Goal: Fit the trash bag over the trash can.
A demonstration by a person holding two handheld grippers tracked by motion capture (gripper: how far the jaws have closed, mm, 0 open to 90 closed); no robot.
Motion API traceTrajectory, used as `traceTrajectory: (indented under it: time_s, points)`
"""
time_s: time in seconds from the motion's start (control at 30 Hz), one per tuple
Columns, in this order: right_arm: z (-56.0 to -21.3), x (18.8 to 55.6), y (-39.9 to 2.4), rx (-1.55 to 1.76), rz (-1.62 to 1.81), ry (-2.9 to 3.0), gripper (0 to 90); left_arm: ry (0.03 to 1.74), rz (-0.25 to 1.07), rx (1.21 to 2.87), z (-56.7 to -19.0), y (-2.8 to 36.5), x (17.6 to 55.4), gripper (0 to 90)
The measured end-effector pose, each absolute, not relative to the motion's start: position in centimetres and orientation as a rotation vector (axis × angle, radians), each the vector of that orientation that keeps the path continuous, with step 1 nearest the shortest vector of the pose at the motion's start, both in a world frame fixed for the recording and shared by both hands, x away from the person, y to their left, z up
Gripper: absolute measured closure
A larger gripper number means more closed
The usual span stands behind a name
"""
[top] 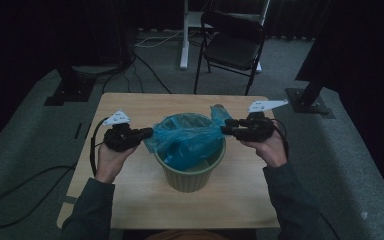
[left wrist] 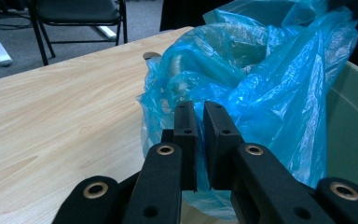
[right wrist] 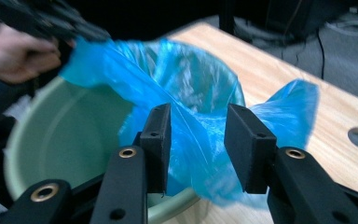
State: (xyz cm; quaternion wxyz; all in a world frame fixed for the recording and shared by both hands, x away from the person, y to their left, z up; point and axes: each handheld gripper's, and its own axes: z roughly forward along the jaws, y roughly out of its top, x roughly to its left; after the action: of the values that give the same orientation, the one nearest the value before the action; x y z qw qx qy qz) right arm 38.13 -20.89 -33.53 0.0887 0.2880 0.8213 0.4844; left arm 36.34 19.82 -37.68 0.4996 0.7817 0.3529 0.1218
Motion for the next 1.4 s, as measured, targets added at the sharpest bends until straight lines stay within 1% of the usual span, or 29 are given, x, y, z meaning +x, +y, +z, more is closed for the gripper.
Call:
traceTrajectory:
  time_s: [0.03, 0.07, 0.1, 0.17, 0.2, 0.47, 0.8, 1.2, 1.4]
  points:
    - [-33.9, 38.3, -20.4, 0.855, 1.403, 2.459, 65.0, 0.852, 0.294, 1.892, -37.7, 19.8, 36.3, 84.3]
    - [-34.2, 38.4, -20.2, 0.855, 1.376, 2.470, 73.8, 0.852, 0.294, 1.892, -37.7, 19.8, 36.3, 84.4]
    - [-34.2, 38.4, -20.2, 0.855, 1.376, 2.470, 73.8, 0.850, 0.295, 1.895, -37.7, 19.9, 36.2, 84.4]
    - [-35.0, 38.1, -20.3, 0.854, 1.379, 2.498, 89.3, 0.853, 0.292, 1.893, -37.8, 20.1, 36.0, 85.6]
    - [-35.2, 37.9, -20.5, 0.858, 1.377, 2.507, 90.0, 0.854, 0.291, 1.892, -37.9, 20.2, 36.0, 86.0]
    - [-36.1, 36.6, -22.0, 0.885, 1.429, 2.532, 90.0, 0.858, 0.253, 1.869, -37.9, 20.7, 35.5, 86.2]
    - [-36.9, 35.1, -22.9, 0.892, 1.478, 2.588, 90.0, 0.843, 0.196, 1.887, -38.4, 20.7, 34.2, 86.1]
    - [-37.9, 34.7, -23.2, 0.916, 1.486, 2.614, 90.0, 0.839, 0.174, 1.902, -38.9, 20.4, 32.6, 85.4]
    - [-38.2, 34.3, -23.1, 0.915, 1.476, 2.649, 90.0, 0.843, 0.154, 1.906, -39.2, 20.4, 31.6, 81.8]
